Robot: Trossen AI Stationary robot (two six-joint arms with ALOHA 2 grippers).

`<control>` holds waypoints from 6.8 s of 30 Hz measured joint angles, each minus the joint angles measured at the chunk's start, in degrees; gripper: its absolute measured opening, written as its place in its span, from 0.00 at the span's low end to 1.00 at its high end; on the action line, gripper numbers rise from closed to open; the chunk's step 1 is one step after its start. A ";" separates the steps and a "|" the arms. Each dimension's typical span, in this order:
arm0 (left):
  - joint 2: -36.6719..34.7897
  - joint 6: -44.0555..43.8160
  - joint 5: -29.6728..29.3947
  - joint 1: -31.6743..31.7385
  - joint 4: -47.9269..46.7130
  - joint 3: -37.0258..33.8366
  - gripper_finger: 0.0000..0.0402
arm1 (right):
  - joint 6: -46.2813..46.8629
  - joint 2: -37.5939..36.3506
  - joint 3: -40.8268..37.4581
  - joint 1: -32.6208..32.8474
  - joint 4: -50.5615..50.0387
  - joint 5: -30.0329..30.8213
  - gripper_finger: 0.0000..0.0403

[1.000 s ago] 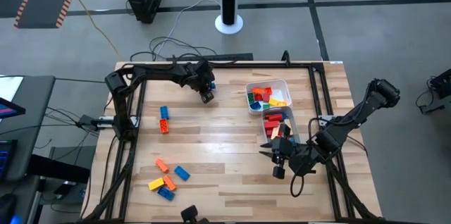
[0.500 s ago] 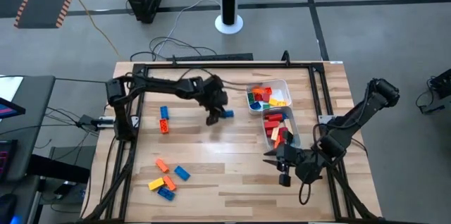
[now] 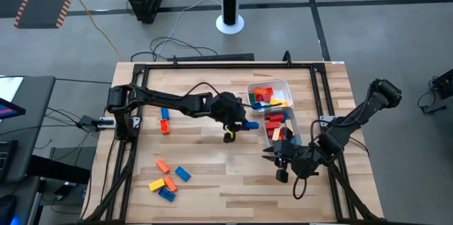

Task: Sort blocks by size
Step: Put the large blue game piece into the gray bin

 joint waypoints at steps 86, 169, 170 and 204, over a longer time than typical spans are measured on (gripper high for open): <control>-14.83 -38.56 -27.14 -46.44 -37.78 -17.95 0.51 | -28.32 18.95 -1.25 -4.18 35.38 8.56 0.37; -22.73 -1.46 -51.49 -34.58 -5.88 -16.37 0.33 | -56.60 20.46 4.72 -8.55 50.29 3.97 0.70; -22.73 -1.12 -50.98 -34.17 -4.57 -16.37 0.33 | -56.62 20.44 5.12 -8.86 50.42 2.37 0.72; -25.53 -9.19 -47.44 -28.62 -7.43 -16.32 0.61 | -45.74 16.27 5.75 -11.31 32.35 6.81 0.40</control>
